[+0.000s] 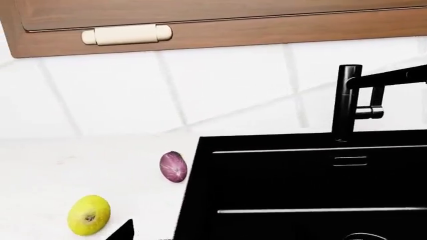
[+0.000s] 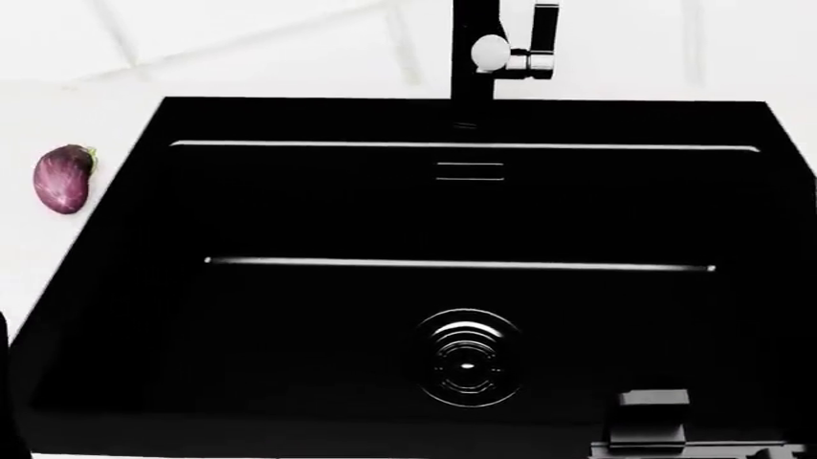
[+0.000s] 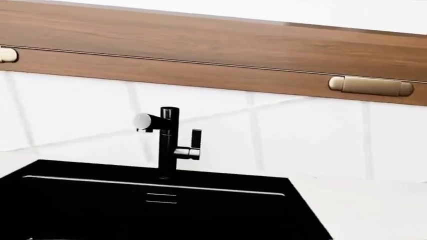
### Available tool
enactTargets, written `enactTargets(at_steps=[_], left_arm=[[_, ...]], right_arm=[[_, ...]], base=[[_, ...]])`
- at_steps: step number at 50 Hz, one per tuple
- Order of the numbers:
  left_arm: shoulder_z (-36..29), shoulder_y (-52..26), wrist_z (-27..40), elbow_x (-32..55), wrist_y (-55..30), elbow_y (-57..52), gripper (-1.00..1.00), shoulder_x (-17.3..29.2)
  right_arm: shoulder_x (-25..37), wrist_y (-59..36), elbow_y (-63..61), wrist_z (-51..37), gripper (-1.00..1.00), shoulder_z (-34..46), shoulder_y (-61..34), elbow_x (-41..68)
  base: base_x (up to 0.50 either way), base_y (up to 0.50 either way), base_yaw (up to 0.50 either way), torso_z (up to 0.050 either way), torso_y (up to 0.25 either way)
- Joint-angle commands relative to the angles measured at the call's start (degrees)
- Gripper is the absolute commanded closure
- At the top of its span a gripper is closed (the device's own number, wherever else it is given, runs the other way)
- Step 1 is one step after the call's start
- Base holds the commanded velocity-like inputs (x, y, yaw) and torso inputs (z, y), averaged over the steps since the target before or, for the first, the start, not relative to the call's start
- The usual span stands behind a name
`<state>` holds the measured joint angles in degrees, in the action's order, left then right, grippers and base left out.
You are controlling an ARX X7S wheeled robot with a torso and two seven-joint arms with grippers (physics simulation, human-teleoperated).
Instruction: There is a mixed pile of frozen fruits and vegetables on the counter. Locate all the frozen vegetables and place the items in a bowl on the counter. Take all the frozen fruits and defrost them in a running sink.
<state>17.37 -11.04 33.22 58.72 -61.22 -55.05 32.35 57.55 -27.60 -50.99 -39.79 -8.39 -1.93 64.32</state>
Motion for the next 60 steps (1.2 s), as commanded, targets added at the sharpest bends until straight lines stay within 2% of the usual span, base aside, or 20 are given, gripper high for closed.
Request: enactTargets(at_steps=[1,6,8,10,21,23,34,48,52,53,60], left_arm=[[1.30,-0.28,-0.92,0.30,0.66,-0.28,-1.00,-0.62],[0.70,-0.57,-0.59,0.15,0.78,-0.18,-1.00,-0.57],[-0.35,1.13,-2.05,-2.41,2.60,0.13,-1.00,-1.07],[0.69,0.15,-0.79,0.07,1.44,-0.09,-1.00,-0.60],[0.77,-0.13,0.24,1.69,1.40,-0.61,-1.00,-0.15],[-0.82,0.10,-0.33,-0.33,2.21,-0.37,-1.00,-0.72],[-1.76,-0.94,0.39,0.27,2.19,0.77,-1.00,-0.67],[-1.23,-0.46,0.70,1.43,2.94,1.04,-1.00,-0.42],[-1.91,-0.62,0.72,1.05,3.12,1.10,-1.00,-0.50],[-1.21,-1.00,1.29,2.37,2.70,0.75,-1.00,-0.07],[-1.80,-0.13,0.71,1.18,3.71,0.68,-1.00,-0.12]], right_arm=[[-1.55,-0.27,-0.44,1.13,-1.00,-1.32,0.85,-1.49],[-1.53,-0.28,-0.29,1.01,-1.00,-1.31,0.83,-1.28],[-1.29,-0.39,-0.59,0.95,-1.00,-1.33,0.89,-1.13],[-1.28,-0.28,-0.56,1.06,-1.00,-1.54,1.33,-1.21],[-1.32,-0.34,0.02,1.27,-1.00,-1.26,1.68,-0.89],[-1.12,-0.57,0.02,0.94,-1.00,-1.22,1.35,-0.44],[-0.57,-1.55,0.18,-1.53,-1.00,-1.11,-0.05,2.35],[-0.75,-1.76,-0.88,-2.51,-1.00,-0.85,0.94,2.55],[-1.74,-1.50,-0.82,-1.71,-1.00,-0.09,2.44,0.85],[-4.77,-0.67,0.68,0.53,-1.00,3.22,4.37,-3.65],[-5.46,-0.23,1.33,1.30,-1.00,3.93,5.10,-5.02]], base=[[0.16,0.50,0.00,0.000,0.000],[0.16,0.50,0.00,0.000,0.000],[0.17,0.50,0.00,0.000,0.000],[0.16,0.50,0.00,0.000,0.000],[0.14,0.44,0.00,0.000,0.000],[0.04,0.14,0.00,0.000,0.000],[0.01,0.00,0.00,0.000,0.000],[0.35,0.00,0.00,0.000,0.000],[0.25,0.00,0.00,0.000,0.000],[0.12,0.00,0.00,0.000,0.000],[0.11,0.00,0.00,0.000,0.000]])
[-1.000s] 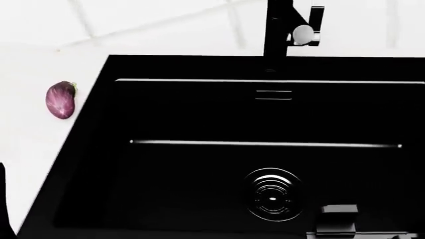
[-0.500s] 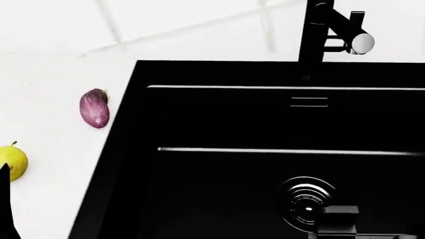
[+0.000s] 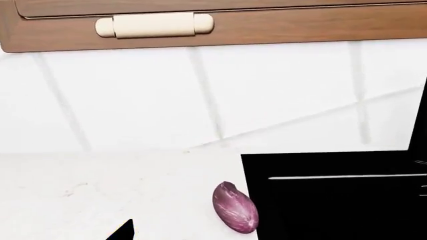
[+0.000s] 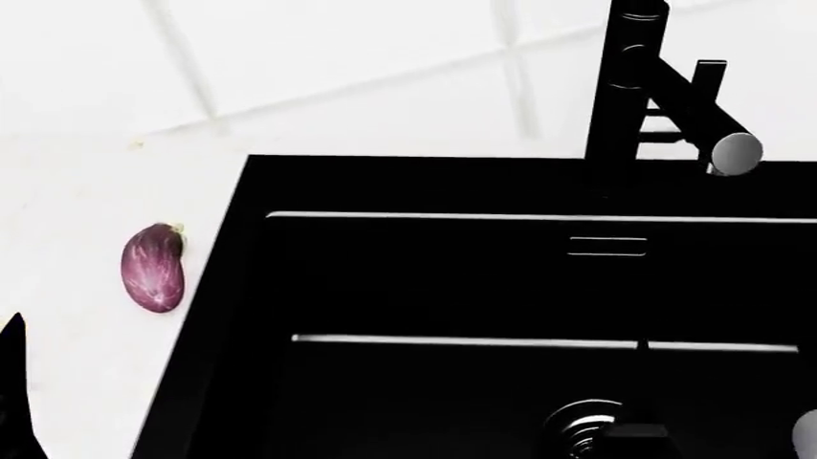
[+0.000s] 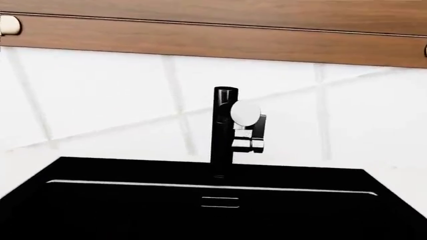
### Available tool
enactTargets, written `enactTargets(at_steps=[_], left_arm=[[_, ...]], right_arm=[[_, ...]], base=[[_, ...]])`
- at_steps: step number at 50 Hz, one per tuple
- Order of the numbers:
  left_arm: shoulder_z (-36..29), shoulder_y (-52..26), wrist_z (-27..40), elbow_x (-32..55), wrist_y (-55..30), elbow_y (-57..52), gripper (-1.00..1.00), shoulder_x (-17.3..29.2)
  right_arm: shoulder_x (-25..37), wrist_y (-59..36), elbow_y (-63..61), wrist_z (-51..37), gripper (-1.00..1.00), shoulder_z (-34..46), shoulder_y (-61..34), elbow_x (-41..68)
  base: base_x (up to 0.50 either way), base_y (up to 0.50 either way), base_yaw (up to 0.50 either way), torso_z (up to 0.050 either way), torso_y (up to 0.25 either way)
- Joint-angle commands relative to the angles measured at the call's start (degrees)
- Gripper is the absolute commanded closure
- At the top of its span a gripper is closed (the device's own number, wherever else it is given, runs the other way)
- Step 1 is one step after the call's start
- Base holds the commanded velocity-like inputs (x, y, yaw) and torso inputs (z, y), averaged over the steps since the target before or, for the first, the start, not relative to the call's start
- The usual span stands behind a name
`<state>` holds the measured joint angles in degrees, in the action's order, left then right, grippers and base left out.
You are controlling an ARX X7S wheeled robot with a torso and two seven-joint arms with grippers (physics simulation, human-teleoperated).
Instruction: There is a mixed pile of frozen fruits and vegetables on the counter. Locate all the frozen vegetables and place the items in a bowl on the counter. Take all the frozen fruits and defrost them in a running sink.
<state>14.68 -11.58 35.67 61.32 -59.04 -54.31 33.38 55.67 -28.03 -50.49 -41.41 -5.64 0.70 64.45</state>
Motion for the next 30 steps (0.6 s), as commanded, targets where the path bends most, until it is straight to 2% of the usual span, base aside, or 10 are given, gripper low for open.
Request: enactTargets(at_steps=[1,20,30], left_arm=[[0.86,0.78,-2.04,-1.81,1.84,-0.06,-1.00,-1.12],[0.36,0.00,-1.01,-0.58,1.92,0.46,-1.00,-0.40],[-0.50,0.24,-1.09,-1.14,2.42,0.66,-1.00,-0.40]], right_arm=[[-3.72,0.30,0.96,3.07,-1.00,1.30,2.57,-5.30],[-4.78,-0.55,3.33,4.08,-1.00,4.52,-1.24,-7.39],[-4.86,0.04,3.26,4.27,-1.00,4.25,0.31,-7.84]], base=[[0.09,0.00,0.00,0.000,0.000],[0.09,0.00,0.00,0.000,0.001],[0.09,0.00,0.00,0.000,0.000]])
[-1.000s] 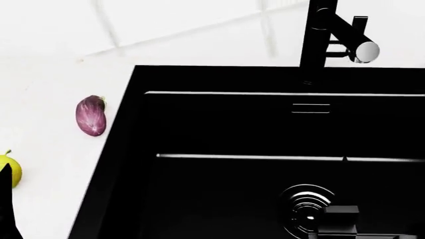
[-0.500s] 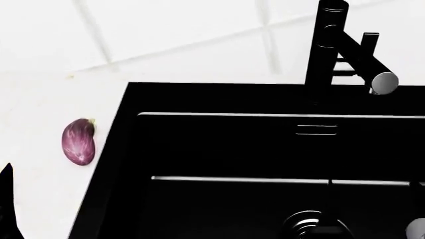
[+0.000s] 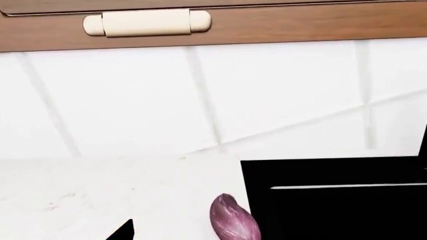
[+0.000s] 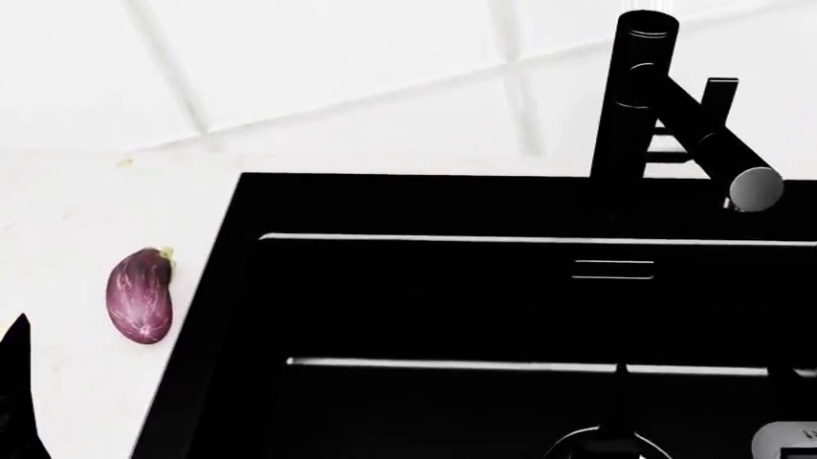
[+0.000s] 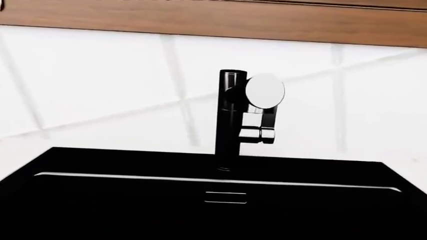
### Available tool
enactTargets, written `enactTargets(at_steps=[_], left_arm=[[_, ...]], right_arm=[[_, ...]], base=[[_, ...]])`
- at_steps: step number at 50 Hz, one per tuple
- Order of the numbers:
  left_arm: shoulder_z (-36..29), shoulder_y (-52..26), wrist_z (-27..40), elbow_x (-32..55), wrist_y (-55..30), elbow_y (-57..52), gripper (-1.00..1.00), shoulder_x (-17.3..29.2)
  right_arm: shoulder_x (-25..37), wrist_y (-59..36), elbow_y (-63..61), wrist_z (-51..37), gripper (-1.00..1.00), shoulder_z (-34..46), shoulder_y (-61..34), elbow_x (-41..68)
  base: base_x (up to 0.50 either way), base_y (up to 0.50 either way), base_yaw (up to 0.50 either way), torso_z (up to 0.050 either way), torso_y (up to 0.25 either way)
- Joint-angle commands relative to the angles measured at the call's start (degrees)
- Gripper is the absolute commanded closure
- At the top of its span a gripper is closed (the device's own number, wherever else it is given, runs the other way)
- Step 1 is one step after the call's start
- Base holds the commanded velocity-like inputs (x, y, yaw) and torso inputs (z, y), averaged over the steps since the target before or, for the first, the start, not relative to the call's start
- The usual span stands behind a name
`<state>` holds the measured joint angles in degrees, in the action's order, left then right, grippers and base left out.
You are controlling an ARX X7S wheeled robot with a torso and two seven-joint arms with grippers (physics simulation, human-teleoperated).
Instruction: There is a mixed pile of frozen fruits and vegetables on the counter. Locate all the frozen vegetables and place the items in a bowl on the counter. Take all the frozen fruits and defrost them in a running sink.
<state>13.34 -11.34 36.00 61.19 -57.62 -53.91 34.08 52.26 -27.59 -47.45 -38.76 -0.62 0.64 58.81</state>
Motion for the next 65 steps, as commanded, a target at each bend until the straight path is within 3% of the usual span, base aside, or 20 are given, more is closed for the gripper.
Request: enactTargets(at_steps=[1,11,15,27,29,49,65], left_arm=[[0.63,-0.18,-1.30,-1.07,0.98,0.43,-1.00,-1.21],[-4.95,-12.48,3.80,5.52,-5.07,6.97,-1.00,-3.68],[-7.80,-18.78,9.71,11.00,-10.84,11.14,-1.00,-5.19],[-14.47,-25.79,9.68,8.09,-11.96,20.68,-1.00,-10.00],[-15.26,-26.75,13.05,7.81,-13.84,22.51,-1.00,-10.77],[-25.30,-26.80,5.05,-4.57,-5.59,34.37,-1.00,-13.38],[-28.34,-27.54,0.80,-11.13,1.11,43.81,-1.00,-13.88]], right_arm=[[-1.43,-0.36,0.21,1.62,-1.00,-0.82,0.44,-2.17],[-1.15,0.60,-1.07,1.20,-1.00,-2.24,2.67,-1.85],[-1.01,0.96,-0.98,1.56,-1.00,-2.58,3.39,-2.00],[-0.95,1.11,-1.10,1.48,-1.00,-2.66,3.87,-2.07],[-0.93,1.12,-0.99,1.55,-1.00,-2.62,4.06,-2.17],[-1.09,1.55,-0.75,2.05,-1.00,-2.34,4.70,-2.50],[-2.18,2.07,-0.46,2.35,-1.00,-1.25,5.75,-3.55]], base=[[0.09,0.00,0.00,0.000,0.000],[0.02,0.00,0.00,0.000,0.000],[0.00,0.00,0.00,0.000,0.000],[0.00,0.00,0.00,0.000,0.000],[0.00,0.00,0.00,0.000,0.000],[0.00,0.00,0.00,0.000,0.000],[0.00,0.00,0.00,0.000,0.000]])
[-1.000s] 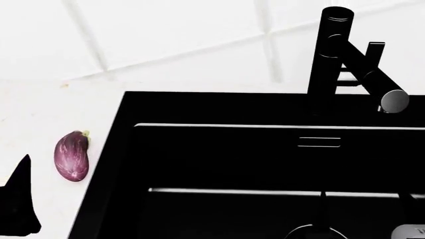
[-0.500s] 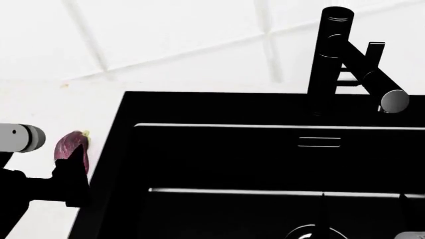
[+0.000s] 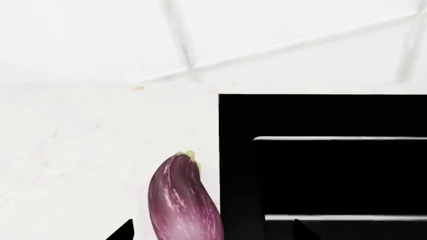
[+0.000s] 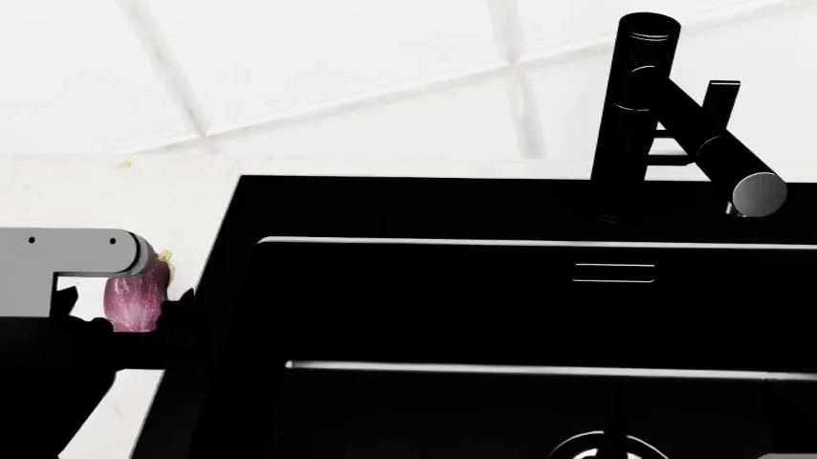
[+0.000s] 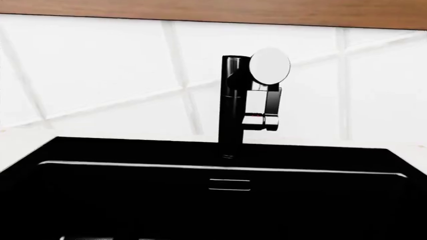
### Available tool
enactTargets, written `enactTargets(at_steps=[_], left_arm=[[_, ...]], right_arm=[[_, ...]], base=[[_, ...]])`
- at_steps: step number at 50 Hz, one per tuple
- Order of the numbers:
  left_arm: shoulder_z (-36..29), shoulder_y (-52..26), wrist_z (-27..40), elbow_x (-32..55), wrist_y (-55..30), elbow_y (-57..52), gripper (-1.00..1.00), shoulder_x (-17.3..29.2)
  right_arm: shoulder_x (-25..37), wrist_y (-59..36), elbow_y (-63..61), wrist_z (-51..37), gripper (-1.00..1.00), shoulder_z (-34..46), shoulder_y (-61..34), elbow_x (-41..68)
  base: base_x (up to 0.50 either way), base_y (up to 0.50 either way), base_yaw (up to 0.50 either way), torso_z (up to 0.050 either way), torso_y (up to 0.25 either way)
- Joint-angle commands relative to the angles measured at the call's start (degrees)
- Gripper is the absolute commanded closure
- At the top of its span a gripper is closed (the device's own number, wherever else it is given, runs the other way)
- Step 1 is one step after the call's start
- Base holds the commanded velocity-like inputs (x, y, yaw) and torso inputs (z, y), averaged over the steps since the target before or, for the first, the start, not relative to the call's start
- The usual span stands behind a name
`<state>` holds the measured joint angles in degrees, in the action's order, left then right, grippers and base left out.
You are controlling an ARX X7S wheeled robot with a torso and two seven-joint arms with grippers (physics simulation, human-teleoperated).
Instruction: There is a mixed pile of frozen fruits and vegetables on the counter. Locate all the frozen vegetables and place the items in a bowl on the counter. Take all the frozen fruits and defrost them in a running sink.
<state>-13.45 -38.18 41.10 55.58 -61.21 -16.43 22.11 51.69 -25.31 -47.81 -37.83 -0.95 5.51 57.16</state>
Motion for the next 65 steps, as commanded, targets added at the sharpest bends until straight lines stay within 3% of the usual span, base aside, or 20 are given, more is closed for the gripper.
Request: enactTargets(at_steps=[1,33,44,45,65], left_arm=[[-1.74,-0.80,-4.42,-5.80,4.91,6.61,-1.00,-1.91],[-8.22,-8.28,-10.41,-15.35,12.31,28.29,-1.00,-4.46],[-7.44,-8.31,-9.51,-14.29,11.68,27.88,-1.00,-5.04],[-6.74,-8.29,-8.64,-14.04,11.52,28.06,1.00,-5.27],[-1.76,-5.55,-1.60,-7.39,4.44,8.34,1.00,-0.55]], right_arm=[[-1.58,-0.22,-0.10,1.41,-1.00,-0.94,0.90,-1.91],[-2.71,0.71,0.89,2.01,-1.00,0.13,1.46,-3.31],[-2.69,0.85,1.16,2.12,-1.00,0.10,1.31,-3.19],[-2.69,0.86,1.18,2.12,-1.00,0.10,1.36,-3.22],[-1.88,0.61,0.00,0.78,-1.00,-0.94,1.28,-2.20]], base=[[0.00,0.00,0.00,0.000,0.000],[0.00,0.00,0.00,0.000,0.000],[0.00,0.00,0.00,0.000,0.000],[0.00,0.00,0.00,0.000,0.000],[0.00,0.00,0.00,0.000,0.001]])
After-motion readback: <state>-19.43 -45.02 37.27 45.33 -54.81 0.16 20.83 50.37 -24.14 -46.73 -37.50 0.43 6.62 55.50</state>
